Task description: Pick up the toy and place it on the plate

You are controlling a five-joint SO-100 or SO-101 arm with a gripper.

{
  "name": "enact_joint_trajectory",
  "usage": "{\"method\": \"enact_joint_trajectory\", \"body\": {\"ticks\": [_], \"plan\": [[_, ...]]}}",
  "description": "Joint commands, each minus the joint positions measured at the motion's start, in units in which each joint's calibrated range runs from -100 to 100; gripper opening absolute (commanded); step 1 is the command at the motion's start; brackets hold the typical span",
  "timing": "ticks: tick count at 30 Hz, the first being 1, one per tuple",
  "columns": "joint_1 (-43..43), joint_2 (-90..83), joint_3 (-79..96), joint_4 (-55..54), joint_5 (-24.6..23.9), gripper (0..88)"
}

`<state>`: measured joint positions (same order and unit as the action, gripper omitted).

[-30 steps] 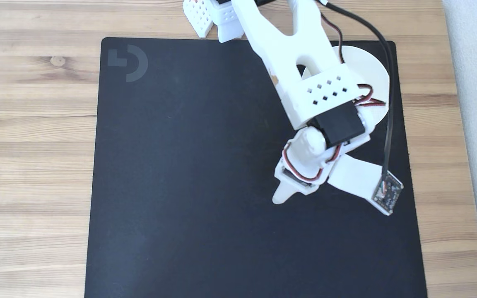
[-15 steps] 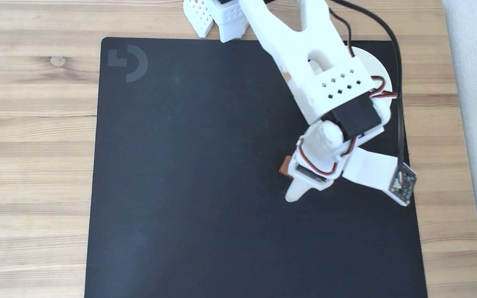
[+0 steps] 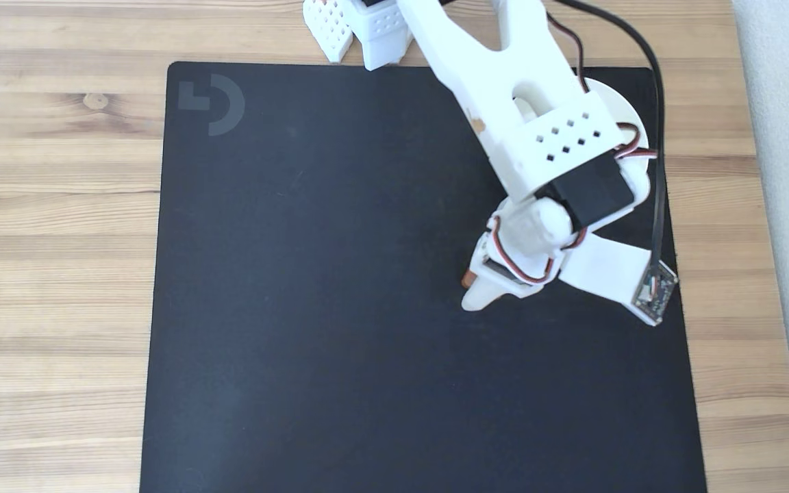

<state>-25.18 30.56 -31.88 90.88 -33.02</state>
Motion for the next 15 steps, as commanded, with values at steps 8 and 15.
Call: {"method": "enact_joint_trajectory", "body": {"ticks": [8,15], "plan": [[0.21,-0.50,-2.50,-2.31,-0.07,33.1],[-0.29,3.00,-2.50,-5.28,-0.17,33.1]]}}
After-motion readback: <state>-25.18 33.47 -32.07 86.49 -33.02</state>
